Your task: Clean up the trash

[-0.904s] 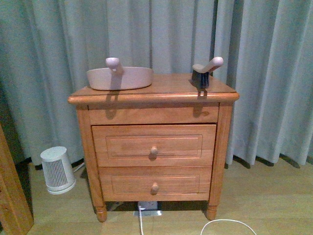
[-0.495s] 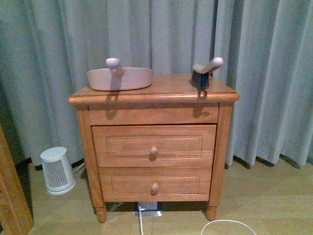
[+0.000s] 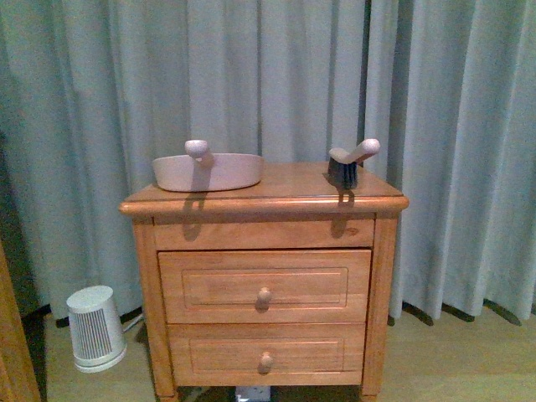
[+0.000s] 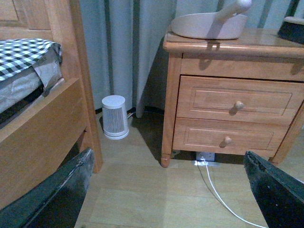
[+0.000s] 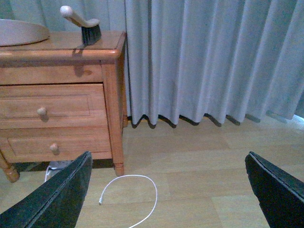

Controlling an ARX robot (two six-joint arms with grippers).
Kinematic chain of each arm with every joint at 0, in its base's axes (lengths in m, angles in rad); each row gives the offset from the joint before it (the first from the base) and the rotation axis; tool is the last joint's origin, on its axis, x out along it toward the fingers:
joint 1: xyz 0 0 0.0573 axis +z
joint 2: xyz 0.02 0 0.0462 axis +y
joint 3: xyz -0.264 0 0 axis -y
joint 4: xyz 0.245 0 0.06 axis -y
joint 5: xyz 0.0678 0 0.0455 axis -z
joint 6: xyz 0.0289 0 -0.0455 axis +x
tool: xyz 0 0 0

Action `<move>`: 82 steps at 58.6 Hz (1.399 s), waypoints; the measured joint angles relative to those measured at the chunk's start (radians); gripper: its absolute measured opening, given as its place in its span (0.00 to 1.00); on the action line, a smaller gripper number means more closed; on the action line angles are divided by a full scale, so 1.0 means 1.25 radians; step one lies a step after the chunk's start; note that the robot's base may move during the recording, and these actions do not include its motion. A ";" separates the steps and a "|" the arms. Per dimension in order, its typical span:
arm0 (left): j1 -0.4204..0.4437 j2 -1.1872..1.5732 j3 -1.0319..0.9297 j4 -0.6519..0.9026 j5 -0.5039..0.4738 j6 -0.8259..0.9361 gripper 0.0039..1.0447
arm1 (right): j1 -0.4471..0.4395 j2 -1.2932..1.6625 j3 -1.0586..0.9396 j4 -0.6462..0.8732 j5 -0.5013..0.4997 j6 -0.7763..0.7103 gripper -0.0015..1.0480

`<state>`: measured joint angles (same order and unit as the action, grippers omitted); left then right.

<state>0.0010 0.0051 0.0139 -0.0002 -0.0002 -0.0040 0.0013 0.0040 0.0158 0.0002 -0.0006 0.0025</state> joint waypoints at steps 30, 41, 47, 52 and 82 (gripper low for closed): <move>0.000 0.000 0.000 0.000 0.000 0.000 0.93 | 0.000 0.000 0.000 0.000 0.000 0.000 0.93; 0.000 0.000 0.000 0.000 0.000 0.000 0.93 | 0.000 0.000 0.000 0.000 0.000 0.000 0.93; 0.000 0.000 0.000 0.000 0.000 0.000 0.93 | 0.000 0.000 0.000 0.000 0.000 0.000 0.93; 0.000 0.000 0.000 0.000 0.000 0.000 0.93 | 0.000 0.000 0.000 0.000 0.000 0.000 0.93; 0.000 0.000 0.000 0.000 0.000 0.000 0.93 | 0.000 0.001 0.000 0.000 0.000 0.000 0.93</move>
<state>0.0010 0.0048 0.0139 -0.0002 0.0002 -0.0044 0.0013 0.0051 0.0158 0.0002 -0.0010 0.0025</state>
